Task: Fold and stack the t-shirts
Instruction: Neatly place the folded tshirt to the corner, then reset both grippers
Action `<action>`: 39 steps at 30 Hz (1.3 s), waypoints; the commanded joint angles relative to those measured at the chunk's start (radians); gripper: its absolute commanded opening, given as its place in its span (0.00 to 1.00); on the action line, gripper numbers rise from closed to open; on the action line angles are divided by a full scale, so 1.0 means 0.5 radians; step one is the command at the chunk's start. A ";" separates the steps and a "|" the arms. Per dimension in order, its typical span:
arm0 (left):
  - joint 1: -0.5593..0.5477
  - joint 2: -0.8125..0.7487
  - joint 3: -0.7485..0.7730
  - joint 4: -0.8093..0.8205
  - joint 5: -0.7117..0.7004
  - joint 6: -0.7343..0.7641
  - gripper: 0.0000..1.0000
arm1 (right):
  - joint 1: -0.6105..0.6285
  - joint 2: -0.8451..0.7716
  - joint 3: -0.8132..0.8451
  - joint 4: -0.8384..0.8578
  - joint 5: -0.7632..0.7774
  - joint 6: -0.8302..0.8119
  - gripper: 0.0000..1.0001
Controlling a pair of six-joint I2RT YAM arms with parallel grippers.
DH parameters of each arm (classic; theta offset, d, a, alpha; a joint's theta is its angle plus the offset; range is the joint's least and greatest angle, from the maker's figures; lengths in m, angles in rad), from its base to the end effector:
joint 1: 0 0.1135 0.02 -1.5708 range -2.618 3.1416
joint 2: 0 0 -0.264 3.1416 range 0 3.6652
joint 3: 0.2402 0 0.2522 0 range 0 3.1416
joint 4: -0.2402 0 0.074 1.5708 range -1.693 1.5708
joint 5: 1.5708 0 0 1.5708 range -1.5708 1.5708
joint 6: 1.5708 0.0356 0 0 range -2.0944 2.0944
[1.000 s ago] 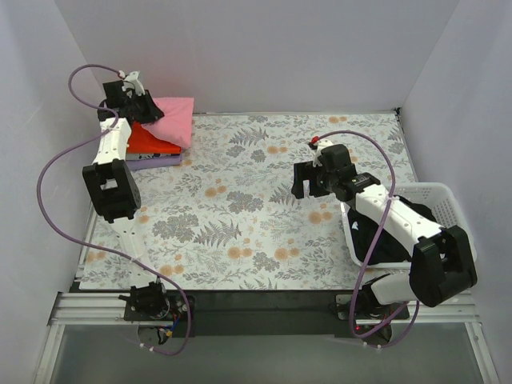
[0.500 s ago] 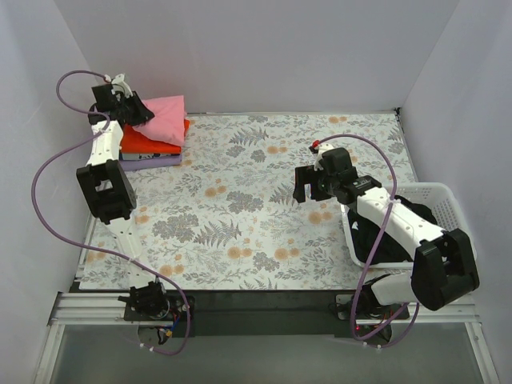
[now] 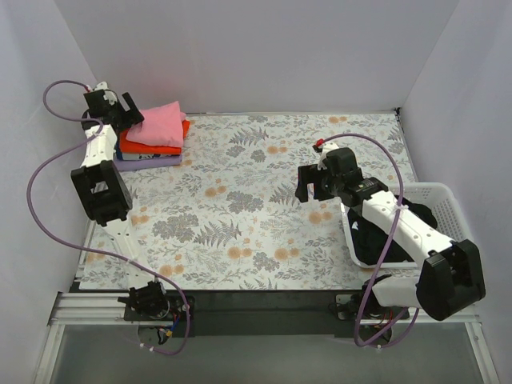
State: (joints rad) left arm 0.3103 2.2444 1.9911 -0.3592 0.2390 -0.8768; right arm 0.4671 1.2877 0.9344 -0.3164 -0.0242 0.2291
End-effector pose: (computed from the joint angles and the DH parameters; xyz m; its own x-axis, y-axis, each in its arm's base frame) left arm 0.5032 0.1525 0.2541 -0.2639 -0.8689 -0.4187 -0.4926 0.4946 -0.7160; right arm 0.2521 0.1281 0.2705 -0.6459 -0.0714 -0.7601 -0.3290 0.9245 0.1927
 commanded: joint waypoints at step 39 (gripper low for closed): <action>-1.719 -2.363 -2.411 0.117 -0.840 -1.035 0.98 | 0.005 -0.449 -0.188 0.065 0.193 0.082 0.98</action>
State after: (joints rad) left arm -0.5472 1.0958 0.7929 -0.2920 -0.1253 -1.3487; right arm 0.4671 1.1019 0.8566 -0.3317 0.0753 0.2550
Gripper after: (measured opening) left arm 0.971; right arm 0.984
